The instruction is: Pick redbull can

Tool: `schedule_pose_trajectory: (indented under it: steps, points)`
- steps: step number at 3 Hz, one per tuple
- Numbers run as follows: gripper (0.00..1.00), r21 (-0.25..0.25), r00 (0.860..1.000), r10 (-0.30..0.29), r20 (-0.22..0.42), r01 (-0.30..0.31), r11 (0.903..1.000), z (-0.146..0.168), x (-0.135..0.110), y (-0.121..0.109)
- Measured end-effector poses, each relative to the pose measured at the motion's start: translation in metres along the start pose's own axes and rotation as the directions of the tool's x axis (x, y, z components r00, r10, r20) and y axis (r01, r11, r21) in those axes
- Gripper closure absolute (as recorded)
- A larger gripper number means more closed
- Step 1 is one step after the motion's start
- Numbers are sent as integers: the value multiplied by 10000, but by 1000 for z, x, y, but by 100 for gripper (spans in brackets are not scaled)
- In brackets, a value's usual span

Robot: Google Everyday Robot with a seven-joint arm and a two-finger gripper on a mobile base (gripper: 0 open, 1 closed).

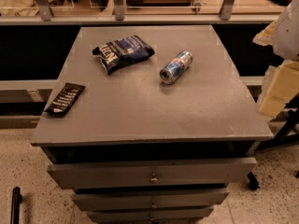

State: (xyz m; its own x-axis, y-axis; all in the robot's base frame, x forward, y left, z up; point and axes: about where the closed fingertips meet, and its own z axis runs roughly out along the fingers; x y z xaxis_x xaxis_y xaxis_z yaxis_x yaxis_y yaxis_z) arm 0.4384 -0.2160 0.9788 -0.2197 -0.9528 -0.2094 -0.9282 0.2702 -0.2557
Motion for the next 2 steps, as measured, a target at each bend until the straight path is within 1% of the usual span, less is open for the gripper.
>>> schedule_pose_trajectory:
  steps: [1, 2]
  points:
    - [0, 2, 10000, 0, 1, 0, 10000, 0, 0, 0]
    - [0, 337, 9988, -459, 152, 454, 9984, 6, -5, -29]
